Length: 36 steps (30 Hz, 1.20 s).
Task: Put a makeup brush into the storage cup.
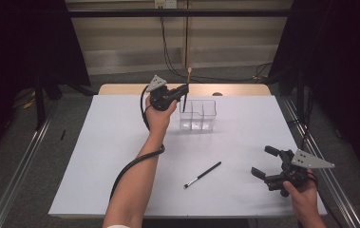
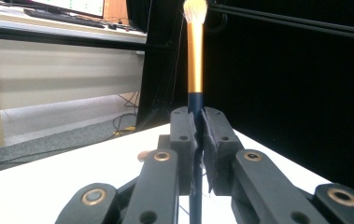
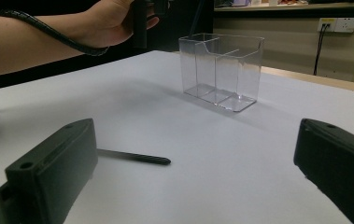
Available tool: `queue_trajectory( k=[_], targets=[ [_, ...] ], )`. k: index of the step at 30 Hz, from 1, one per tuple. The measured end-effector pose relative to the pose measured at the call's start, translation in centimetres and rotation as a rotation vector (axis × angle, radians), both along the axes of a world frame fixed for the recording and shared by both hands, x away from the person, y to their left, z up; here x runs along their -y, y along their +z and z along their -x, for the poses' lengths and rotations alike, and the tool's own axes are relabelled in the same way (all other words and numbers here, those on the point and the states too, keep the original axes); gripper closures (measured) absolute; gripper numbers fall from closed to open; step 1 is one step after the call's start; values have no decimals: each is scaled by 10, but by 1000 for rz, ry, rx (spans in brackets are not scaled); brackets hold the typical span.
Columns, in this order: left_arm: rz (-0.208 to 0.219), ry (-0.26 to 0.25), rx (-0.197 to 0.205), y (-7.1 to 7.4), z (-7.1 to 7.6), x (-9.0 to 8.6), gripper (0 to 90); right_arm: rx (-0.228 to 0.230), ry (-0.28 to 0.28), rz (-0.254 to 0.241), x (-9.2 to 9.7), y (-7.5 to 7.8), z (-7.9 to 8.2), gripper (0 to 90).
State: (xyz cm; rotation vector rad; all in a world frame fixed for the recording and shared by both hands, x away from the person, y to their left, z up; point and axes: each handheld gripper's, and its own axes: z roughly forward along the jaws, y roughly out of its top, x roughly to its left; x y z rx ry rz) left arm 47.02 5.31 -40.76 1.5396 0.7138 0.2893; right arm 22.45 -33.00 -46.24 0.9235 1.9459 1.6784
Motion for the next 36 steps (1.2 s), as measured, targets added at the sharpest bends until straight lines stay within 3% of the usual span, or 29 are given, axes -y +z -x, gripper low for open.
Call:
queue_trajectory(
  k=[36],
  targets=[
    [7, -8, -16, -16, 7, -9, 827, 3, 9, 14, -2, 0, 0, 0]
  ],
)
